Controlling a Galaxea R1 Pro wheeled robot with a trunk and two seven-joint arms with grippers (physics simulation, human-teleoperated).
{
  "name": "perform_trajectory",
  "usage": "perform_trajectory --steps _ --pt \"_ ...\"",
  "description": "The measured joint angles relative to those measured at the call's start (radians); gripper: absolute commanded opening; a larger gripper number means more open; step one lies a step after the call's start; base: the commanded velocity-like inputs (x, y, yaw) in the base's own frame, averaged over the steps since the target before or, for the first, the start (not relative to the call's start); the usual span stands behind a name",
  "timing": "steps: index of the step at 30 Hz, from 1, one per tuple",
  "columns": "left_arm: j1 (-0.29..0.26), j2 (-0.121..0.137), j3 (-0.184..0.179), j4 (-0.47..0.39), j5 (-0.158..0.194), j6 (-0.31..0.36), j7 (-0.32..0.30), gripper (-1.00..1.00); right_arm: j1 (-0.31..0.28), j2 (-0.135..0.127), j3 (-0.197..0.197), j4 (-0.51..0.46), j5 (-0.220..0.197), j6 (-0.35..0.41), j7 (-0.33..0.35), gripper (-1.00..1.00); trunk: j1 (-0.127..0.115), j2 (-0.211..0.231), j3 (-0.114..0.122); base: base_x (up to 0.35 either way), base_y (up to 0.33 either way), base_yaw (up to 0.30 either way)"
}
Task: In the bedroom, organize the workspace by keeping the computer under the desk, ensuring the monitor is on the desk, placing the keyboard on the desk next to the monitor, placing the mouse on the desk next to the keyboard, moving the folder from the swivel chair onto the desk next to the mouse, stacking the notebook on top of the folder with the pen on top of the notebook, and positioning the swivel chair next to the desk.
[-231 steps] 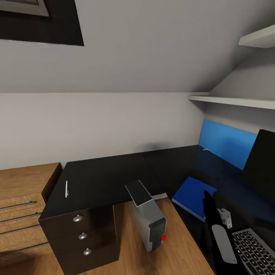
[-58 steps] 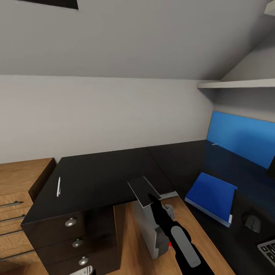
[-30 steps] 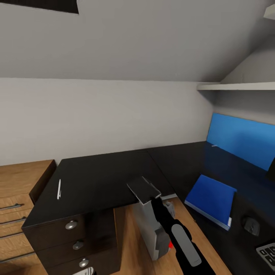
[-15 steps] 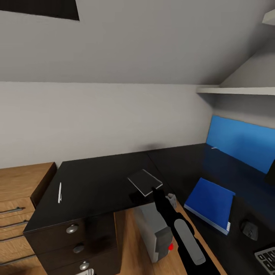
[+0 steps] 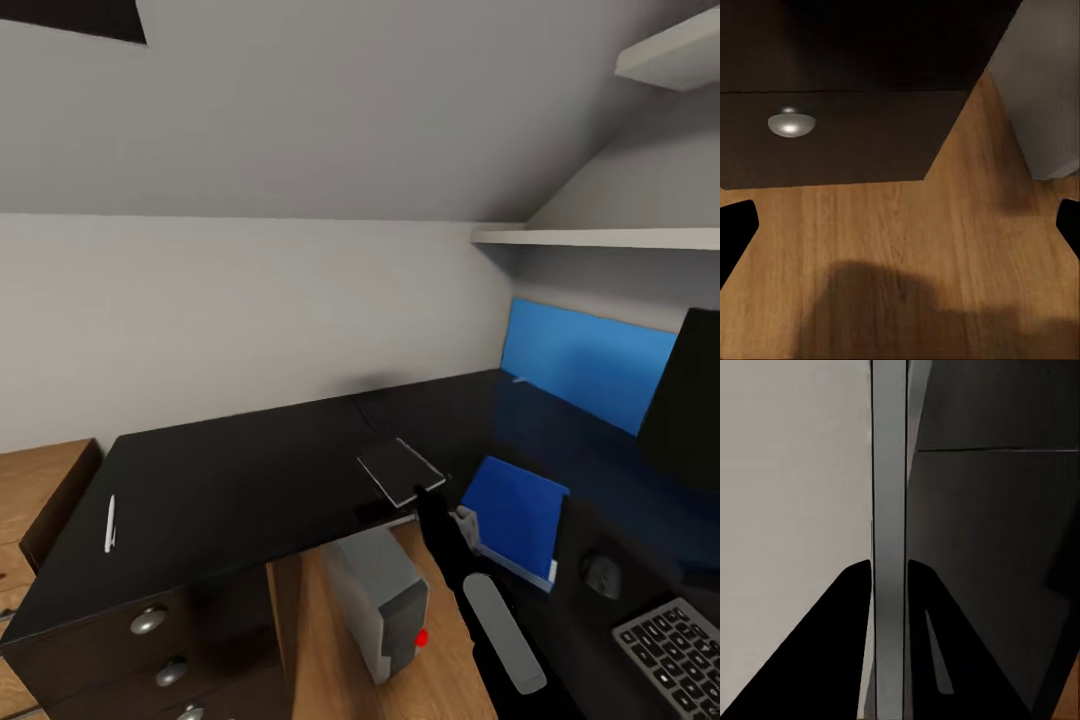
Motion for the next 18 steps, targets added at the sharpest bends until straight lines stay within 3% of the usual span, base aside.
perform_trajectory --steps 4,12,15,18 --pt "0.0 -0.017 0.002 0.015 0.0 0.0 0.0 1.0 0.003 -0.008 -0.025 -0.002 -0.031 -0.015 0.0 -1.0 0.0 0.0 0.0 0.0 0.0 -0.268" --pt "0.0 -0.021 0.004 0.019 -0.001 0.0 0.0 1.0 0.005 -0.017 -0.042 -0.011 -0.052 -0.023 0.0 -1.0 0.0 0.0 0.0 0.0 0.0 -0.268" --pt "0.0 -0.021 0.004 0.019 -0.001 0.0 0.0 1.0 0.005 -0.02 -0.082 -0.01 -0.06 -0.022 0.0 -1.0 0.0 0.0 0.0 0.0 0.0 -0.268" --pt "0.0 -0.021 0.004 0.019 -0.001 0.0 -0.001 1.0 0.005 -0.021 -0.096 -0.01 -0.062 -0.021 0.0 -1.0 0.0 0.0 0.0 0.0 0.0 -0.262"
